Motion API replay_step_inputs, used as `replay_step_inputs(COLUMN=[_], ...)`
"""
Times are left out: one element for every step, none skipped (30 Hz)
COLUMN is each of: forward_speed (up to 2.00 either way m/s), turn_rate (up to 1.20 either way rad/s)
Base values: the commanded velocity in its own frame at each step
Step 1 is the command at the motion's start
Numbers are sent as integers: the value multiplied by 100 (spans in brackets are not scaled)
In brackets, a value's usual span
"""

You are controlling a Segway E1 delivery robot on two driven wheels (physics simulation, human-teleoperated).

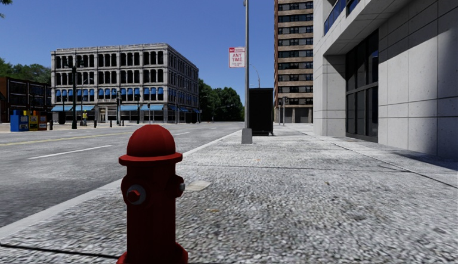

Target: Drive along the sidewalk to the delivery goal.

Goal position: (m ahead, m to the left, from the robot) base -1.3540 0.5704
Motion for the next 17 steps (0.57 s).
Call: replay_step_inputs(forward_speed=[0, 0, 0, 0, 0, 0, 0, 0, 0, 0, 0, 0, 0, 0, 0, 0, 0], turn_rate=[0, 0, 0, 0, 0, 0, 0, 0, 0, 0, 0, 0, 0, 0, 0, 0, 0])
